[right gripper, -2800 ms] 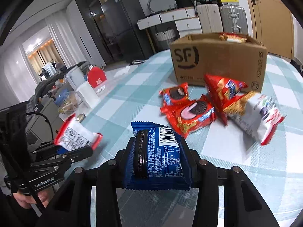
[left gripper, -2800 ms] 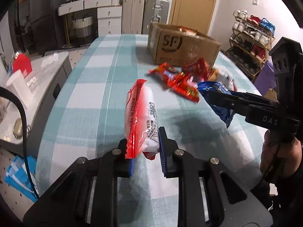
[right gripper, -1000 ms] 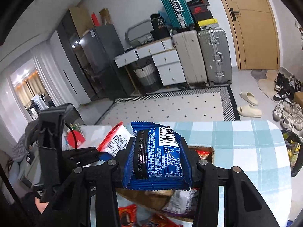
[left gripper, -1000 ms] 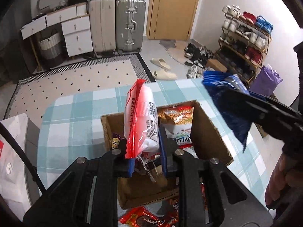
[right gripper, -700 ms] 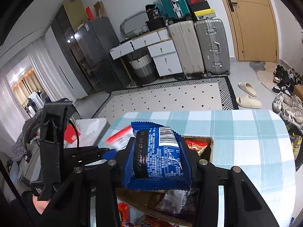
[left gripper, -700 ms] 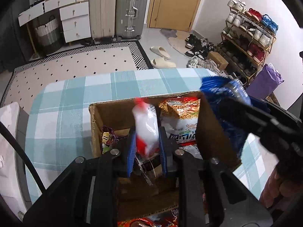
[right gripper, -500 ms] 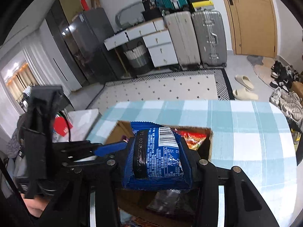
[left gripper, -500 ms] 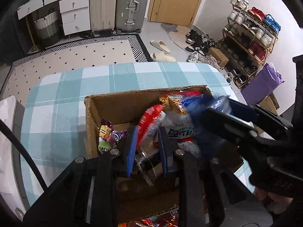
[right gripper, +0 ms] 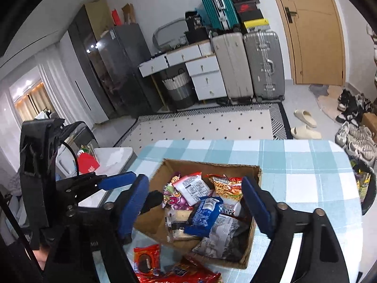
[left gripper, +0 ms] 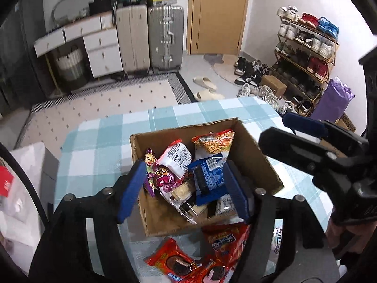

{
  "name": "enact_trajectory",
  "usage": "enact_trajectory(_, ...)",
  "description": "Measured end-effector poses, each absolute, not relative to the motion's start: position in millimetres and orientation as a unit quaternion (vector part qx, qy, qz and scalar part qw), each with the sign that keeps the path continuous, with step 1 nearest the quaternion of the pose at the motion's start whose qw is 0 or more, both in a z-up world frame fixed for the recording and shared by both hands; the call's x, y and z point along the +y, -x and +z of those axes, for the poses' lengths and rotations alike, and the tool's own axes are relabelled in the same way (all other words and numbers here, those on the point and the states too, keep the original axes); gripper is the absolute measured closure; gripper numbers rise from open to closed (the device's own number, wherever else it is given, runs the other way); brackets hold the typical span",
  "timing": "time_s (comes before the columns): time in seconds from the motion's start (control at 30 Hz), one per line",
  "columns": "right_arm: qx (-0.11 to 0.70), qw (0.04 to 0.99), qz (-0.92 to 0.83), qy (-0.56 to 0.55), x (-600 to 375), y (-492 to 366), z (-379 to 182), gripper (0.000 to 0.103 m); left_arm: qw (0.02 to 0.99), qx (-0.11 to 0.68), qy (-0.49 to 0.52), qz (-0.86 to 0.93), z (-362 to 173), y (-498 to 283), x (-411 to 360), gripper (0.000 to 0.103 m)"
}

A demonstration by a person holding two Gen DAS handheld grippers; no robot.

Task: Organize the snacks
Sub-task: 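Open both grippers to drop the packs into the box, then move both tools back toward the remaining snacks beside the box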

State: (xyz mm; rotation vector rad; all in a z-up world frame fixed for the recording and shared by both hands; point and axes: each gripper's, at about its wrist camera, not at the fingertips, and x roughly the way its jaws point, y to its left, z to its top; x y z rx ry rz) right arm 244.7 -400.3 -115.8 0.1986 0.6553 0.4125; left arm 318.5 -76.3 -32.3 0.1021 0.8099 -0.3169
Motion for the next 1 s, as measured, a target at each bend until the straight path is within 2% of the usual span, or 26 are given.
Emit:
enact_trajectory(0.13, 0.303, 0.926, 0.206, -0.094, -400, -222, -102, 0.019, 0.908, 0.383, -0.044, -0.166, -9, -287, -76, 0.033)
enact_trajectory(0.23, 0.288, 0.929, 0.207, -0.101, -403, -195, -95, 0.016, 0.917, 0.360, -0.057, -0.164, 8, -263, -77, 0.023)
enact_trajectory(0.3, 0.273, 0.931, 0.211, -0.113, -408, -175, -94, 0.012, 0.923, 0.343, -0.065, -0.164, 18, -246, -78, 0.023)
enact_trajectory(0.63, 0.207, 0.950, 0.204, -0.118, -424, -93, -80, 0.009, 0.938, 0.307, -0.049, -0.152, 43, -176, -64, 0.021)
enact_trajectory(0.7, 0.195, 0.954, 0.196, -0.118, -428, -80, -79, 0.004, 0.943, 0.297, -0.046, -0.141, 45, -162, -55, 0.019)
enact_trajectory(0.8, 0.183, 0.961, 0.183, -0.103, -431, -60, -83, 0.003, 0.950, 0.282, -0.039, -0.127, 45, -138, -39, 0.016)
enact_trajectory(0.9, 0.182, 0.962, 0.181, -0.092, -431, -47, -91, 0.003, 0.954, 0.272, -0.033, -0.119, 39, -119, -25, 0.003)
enact_trajectory(1.0, 0.175, 0.963, 0.182, -0.098, -436, -39, -99, 0.001, 0.962, 0.253, -0.033, -0.094, 26, -96, -13, 0.001)
